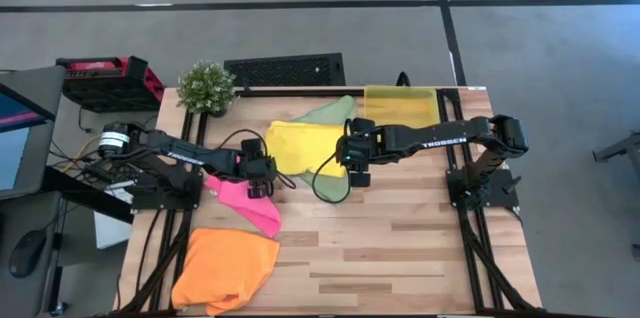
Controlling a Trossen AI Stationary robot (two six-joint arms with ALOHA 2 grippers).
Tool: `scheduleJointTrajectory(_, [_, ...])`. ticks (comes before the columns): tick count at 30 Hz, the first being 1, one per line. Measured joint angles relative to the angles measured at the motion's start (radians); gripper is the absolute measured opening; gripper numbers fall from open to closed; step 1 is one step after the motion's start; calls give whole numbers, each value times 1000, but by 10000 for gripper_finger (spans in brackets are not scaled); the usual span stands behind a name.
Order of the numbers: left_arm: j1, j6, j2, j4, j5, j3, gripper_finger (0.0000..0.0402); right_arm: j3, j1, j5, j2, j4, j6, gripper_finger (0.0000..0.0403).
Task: Fold microfiber towels
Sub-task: Fold the yellow towel
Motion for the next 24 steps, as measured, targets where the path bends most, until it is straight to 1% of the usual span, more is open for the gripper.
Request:
scheduleJointTrajectory(3, [1,5,1,4,-13,-3,176,0,0,1,0,0,-2,180])
scheduleJointTrajectory(6, [1,42,3,19,-33,-5,154,0,-1,0,0,-1,-2,180])
scheduleJointTrajectory(8, [3,60,4,27,-39,-6,123,0,-1,0,0,-1,-2,179])
scheduleJointTrajectory(11, [10,64,7,19,-41,1,58,0,-1,3,-2,-4,-2,177])
scheduleJointTrajectory(13, [19,57,7,-7,-41,31,17,0,-1,3,-14,-15,-2,175])
scheduleJointTrajectory(14, [23,56,7,-18,-41,48,11,0,-1,4,-18,-9,-2,175])
scheduleJointTrajectory(17, [32,77,7,-52,-54,105,10,-1,-1,5,-36,-33,9,176])
scheduleJointTrajectory(24, [36,266,7,-79,-65,252,3,0,-4,7,-91,-41,13,172])
